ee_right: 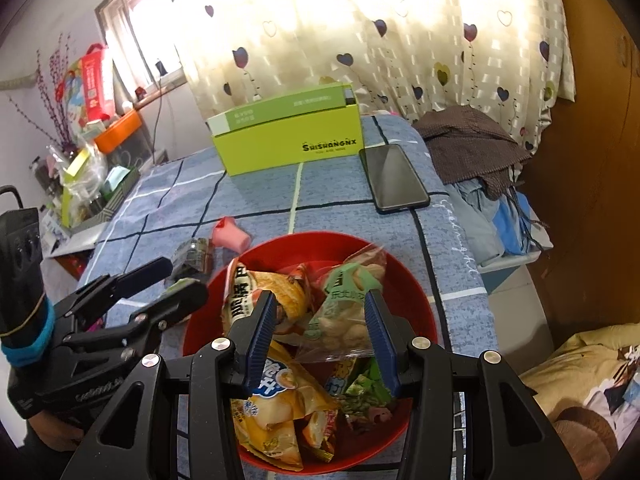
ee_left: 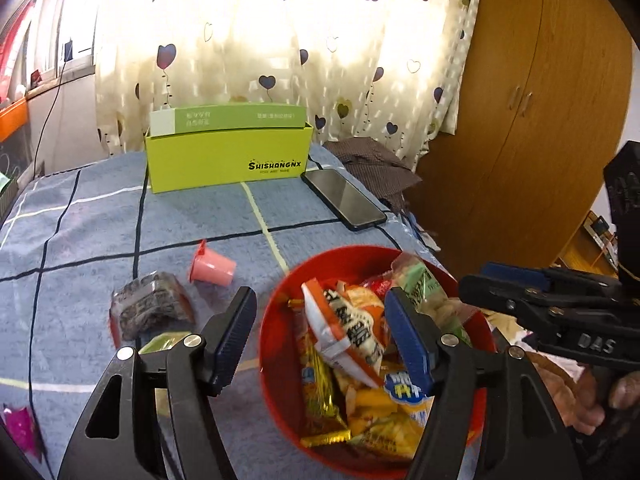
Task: Organize snacks
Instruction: 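Move left tool toward cream noodle bag while right tool moves toward red jelly cup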
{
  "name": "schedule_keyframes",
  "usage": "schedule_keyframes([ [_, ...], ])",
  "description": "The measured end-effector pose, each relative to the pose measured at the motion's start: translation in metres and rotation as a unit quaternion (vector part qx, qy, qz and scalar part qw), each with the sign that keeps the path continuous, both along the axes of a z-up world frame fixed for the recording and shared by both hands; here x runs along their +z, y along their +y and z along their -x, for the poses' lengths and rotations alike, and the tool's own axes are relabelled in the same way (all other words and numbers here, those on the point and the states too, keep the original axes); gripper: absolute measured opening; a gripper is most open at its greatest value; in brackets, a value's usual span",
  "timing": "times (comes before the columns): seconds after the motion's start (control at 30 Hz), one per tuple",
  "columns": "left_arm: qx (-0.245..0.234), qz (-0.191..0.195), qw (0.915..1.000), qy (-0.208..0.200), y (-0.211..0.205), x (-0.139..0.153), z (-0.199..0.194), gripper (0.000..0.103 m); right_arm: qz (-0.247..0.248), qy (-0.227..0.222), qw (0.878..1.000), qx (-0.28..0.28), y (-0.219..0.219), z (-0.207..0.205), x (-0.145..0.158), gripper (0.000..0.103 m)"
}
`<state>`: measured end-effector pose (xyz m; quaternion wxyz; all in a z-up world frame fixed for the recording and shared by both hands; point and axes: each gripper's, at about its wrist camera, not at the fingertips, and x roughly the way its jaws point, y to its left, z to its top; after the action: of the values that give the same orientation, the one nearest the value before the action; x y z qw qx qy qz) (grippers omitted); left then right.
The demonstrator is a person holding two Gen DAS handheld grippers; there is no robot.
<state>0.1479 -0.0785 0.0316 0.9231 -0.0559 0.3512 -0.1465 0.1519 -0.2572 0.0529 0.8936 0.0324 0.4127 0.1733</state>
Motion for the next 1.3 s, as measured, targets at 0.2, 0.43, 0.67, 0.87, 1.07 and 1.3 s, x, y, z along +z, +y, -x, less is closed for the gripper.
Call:
schedule_keyframes([
  [0.2,-0.009,-0.003,0.9999,0.005,0.007,-0.001,0.019,0.067,0.009,-0.010,1.000,0.026,0.016,0.010,0.000,0.044],
  [0.43,0.013,0.004,0.9999,0.005,0.026,0.001,0.037,0.067,0.020,-0.015,0.998,0.059,0.036,0.019,-0.001,0.044],
  [0.67,0.029,0.006,0.9995,0.013,0.040,-0.002,0.048,0.067,0.028,-0.016,0.996,0.078,0.049,0.023,-0.005,0.044],
  [0.87,0.031,0.005,0.9993,0.022,0.046,-0.006,0.054,0.067,0.032,-0.015,0.996,0.086,0.056,0.026,-0.007,0.044],
  [1.07,0.031,0.011,0.9990,0.029,0.052,-0.011,0.061,0.067,0.039,-0.014,0.995,0.096,0.062,0.029,-0.009,0.044],
  [1.3,0.039,0.012,0.9985,0.037,0.059,-0.014,0.064,0.067,0.043,-0.018,0.993,0.108,0.070,0.033,-0.009,0.044],
])
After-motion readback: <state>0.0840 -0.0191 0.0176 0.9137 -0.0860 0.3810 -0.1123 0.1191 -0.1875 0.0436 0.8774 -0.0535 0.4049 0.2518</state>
